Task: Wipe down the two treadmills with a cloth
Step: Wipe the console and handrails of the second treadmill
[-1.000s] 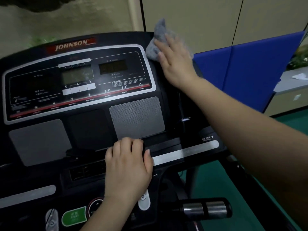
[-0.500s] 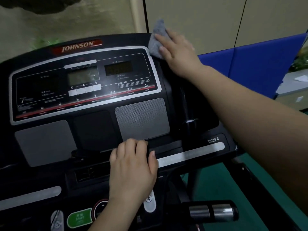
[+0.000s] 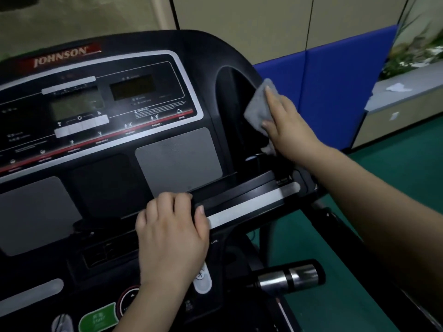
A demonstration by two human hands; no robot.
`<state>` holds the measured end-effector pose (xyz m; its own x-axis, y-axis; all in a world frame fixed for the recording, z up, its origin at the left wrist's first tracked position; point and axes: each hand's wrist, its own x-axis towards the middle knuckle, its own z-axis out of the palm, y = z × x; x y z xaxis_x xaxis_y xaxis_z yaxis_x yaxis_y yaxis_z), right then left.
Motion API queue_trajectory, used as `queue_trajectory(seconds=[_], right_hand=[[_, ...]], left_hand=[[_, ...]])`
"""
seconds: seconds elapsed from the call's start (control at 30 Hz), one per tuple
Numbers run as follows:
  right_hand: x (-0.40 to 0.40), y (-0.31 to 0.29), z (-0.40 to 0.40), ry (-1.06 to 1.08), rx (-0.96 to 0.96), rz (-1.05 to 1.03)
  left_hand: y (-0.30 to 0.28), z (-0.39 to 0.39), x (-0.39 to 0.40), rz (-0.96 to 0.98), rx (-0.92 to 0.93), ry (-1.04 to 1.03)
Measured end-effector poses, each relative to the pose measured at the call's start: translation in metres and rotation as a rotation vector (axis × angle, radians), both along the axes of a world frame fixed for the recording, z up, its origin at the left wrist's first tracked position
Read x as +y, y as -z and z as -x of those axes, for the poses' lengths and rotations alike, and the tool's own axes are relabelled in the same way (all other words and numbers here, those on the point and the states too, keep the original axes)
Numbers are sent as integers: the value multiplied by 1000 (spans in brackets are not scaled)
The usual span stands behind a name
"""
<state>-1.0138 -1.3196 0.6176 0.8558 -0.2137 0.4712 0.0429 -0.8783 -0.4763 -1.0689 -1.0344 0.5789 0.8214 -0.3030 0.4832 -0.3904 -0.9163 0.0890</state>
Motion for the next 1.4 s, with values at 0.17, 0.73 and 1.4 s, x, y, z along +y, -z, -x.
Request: queue_trajectory(seconds=[0.17, 0.73, 1.4], right_hand=[[-2, -16, 0, -40, 70, -145], [-7, 30, 63, 13, 152, -228], [34, -3, 46, 102, -268, -83]], left_hand=[[1, 2, 0, 7, -6, -1], [2, 1, 0, 31, -40, 9], [3, 0, 1, 47, -61, 8]])
